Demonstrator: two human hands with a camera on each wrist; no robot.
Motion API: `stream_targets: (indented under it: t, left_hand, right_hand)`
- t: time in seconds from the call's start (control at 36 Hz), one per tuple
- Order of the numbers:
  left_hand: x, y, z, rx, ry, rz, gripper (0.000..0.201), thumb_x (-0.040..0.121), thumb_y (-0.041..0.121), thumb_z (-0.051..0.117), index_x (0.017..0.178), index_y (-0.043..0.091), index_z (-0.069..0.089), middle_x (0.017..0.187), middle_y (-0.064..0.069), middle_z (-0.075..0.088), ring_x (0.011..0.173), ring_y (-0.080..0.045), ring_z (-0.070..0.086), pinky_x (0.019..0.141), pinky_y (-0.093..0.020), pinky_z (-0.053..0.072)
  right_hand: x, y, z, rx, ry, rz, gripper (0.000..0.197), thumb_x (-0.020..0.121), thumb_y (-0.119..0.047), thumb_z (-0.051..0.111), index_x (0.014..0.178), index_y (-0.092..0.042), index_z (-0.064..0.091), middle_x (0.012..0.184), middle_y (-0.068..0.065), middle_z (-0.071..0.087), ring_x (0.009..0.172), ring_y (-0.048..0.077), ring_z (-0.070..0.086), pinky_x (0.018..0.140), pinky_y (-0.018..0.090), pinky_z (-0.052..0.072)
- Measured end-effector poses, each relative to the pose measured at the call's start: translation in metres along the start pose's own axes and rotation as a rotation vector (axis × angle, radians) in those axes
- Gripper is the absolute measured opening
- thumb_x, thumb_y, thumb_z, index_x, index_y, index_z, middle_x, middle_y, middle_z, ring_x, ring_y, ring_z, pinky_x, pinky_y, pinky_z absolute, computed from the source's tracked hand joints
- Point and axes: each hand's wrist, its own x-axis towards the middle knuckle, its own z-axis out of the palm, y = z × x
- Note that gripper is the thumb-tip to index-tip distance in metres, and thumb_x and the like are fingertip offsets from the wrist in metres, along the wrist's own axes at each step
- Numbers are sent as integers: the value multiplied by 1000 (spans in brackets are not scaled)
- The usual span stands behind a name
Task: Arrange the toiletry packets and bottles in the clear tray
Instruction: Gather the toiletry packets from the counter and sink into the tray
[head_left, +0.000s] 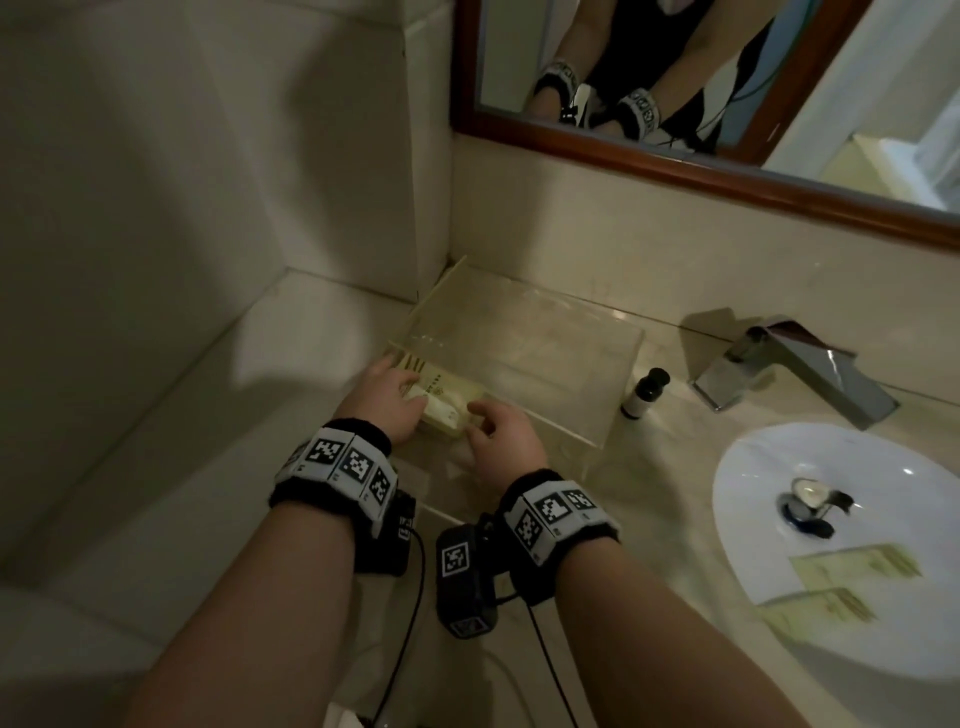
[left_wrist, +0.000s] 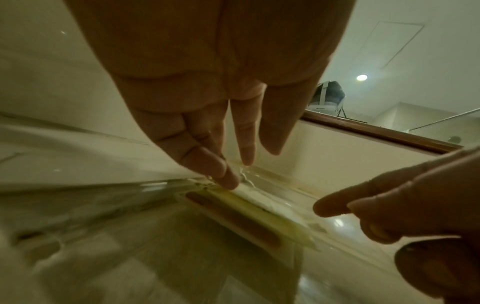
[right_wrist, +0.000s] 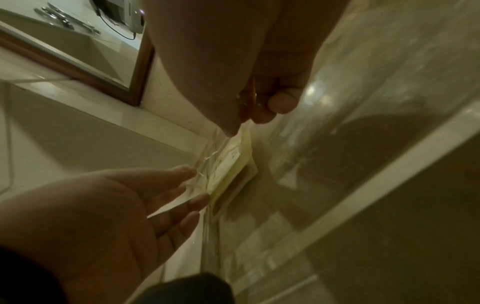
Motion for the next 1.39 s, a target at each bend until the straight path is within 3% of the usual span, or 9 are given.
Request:
stream_targets:
  t: [0.11,0.25,0.47,0.61,0.75,0.94,1.17,1.31,1.39]
  left_hand:
    - [-13,5,1,-30,33,-11,43,92,26,52,134,17,50,153,-5,28,140,-21,30,116,-33,26]
    - [-34,18,3,-74,49,-13,43,91,26,54,133,16,50,143,-9,42,127,-27,47,109,-38,38]
    - [-69,66,26,-100,16,63,41,92,26,53,131,14,51,135,-7,53,119,-25,54,103,-37,43]
    - [-91,110,47,-95,-31,113,40,93,26,51,131,15,50,133,-5,55,120,-22,53,99,-33,42]
    - [-111,155,70,-122,-66,159,38,94,19,50,131,11,51,130,-8,57,118,-23,55,97,-30,41]
    - [-139,223,112,-70,-120,210,38,95,23,49,132,11,50,132,-7,56,120,-23,54,97,-31,42]
    - [-166,313,177,-8,-187,328,37,95,25,49,130,15,52,130,-4,58,117,-22,55,93,-29,42]
    - [-182,370,222,-15,-238,435,35,94,22,50,128,14,53,129,-6,58,116,-23,55,97,-31,42]
    - [-193,401,248,-12,-266,488,35,94,23,49,128,16,54,129,-4,58,116,-22,55,94,-30,44]
  right_hand:
    - [-10,4,-7,26,38,-11,37,92,-21,49,129,-21,55,122,7,58,106,21,58,91,27,44]
    - [-26,13,-22,72,75,-37,35,94,-18,49,128,-18,55,95,-2,51,86,11,48,77,19,37]
    - [-57,47,-67,120,148,-7,33,93,-18,48,125,-20,57,101,0,53,95,16,55,83,21,39]
    - [-78,79,-105,208,218,25,31,93,-19,48,122,-20,59,101,1,59,93,15,56,91,28,47]
    - [-98,106,-140,244,274,4,31,92,-18,49,120,-17,61,107,4,63,90,15,55,82,28,46]
    - [-132,164,-205,235,349,18,29,92,-11,47,116,-11,64,121,8,61,112,21,56,87,21,39]
    - [-172,247,-279,304,469,96,29,92,-12,45,114,-13,64,118,7,63,103,25,62,89,33,50]
    - [-196,303,-324,341,548,169,26,92,-14,48,111,-10,65,117,9,64,104,26,61,91,32,48]
    - [-211,336,-346,370,584,231,23,93,-15,48,109,-11,65,113,6,65,96,24,62,83,29,48]
